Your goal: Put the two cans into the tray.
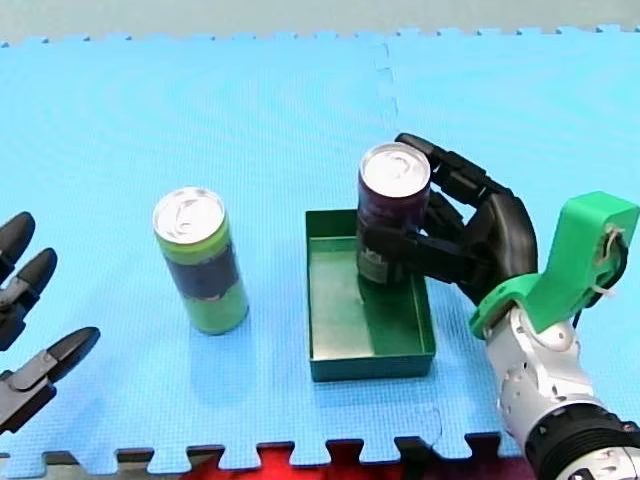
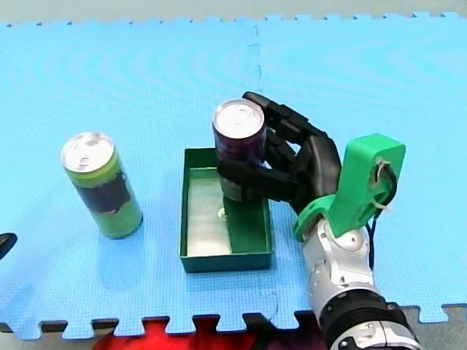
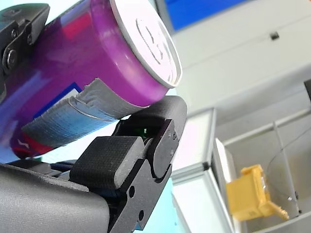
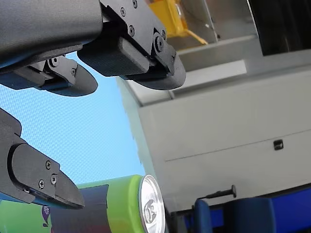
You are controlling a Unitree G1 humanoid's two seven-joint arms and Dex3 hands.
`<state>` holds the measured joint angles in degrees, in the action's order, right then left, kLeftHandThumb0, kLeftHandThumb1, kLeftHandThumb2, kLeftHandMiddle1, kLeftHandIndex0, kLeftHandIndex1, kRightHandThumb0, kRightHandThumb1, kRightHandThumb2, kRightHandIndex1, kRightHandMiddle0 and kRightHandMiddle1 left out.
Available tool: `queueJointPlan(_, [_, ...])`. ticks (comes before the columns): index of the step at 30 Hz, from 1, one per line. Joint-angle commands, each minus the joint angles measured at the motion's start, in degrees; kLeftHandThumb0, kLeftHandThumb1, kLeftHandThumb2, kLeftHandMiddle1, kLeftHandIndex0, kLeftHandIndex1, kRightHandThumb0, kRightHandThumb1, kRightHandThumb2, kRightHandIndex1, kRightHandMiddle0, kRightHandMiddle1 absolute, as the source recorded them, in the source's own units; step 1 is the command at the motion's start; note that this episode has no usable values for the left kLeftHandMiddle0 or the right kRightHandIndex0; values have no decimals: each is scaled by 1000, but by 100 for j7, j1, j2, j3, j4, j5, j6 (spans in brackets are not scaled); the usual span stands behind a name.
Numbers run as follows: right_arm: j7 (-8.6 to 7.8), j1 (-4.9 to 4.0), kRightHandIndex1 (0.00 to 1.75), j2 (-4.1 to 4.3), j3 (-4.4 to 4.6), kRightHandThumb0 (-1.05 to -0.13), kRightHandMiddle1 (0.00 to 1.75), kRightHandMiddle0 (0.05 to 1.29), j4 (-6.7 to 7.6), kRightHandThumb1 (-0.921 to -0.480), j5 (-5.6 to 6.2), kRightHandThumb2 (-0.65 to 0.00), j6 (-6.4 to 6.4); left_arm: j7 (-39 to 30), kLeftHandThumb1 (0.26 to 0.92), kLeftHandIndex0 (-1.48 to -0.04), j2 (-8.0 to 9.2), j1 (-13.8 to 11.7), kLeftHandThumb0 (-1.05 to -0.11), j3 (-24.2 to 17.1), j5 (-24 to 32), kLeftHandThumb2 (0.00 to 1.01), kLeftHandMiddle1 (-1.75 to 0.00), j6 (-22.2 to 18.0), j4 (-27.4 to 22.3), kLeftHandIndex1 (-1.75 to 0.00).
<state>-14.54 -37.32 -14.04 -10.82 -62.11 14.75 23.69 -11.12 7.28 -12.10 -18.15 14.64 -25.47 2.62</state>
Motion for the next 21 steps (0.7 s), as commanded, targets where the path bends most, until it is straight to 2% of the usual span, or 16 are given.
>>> queueJointPlan(1, [-65,-2,3,-276,-47,-325,0,1246,32,-785,93,0,-25,-3,777,-516,29,-4,-1023,-25,20,1,0,2,7,0])
queueJointPlan(7, [-174,23,4,-335,-132,-320,0,1246,63,-784,275,0,-179,-23,778,-515,41,-15,-1028,-42,38,1,0,9,-5,0])
queueJointPlan(21, [-134,53,3,-336,-132,-307,0,1246,43,-780,292,0,-173,-129,773,-515,62,23,-1033,-80,125,0,0,-14,65,0])
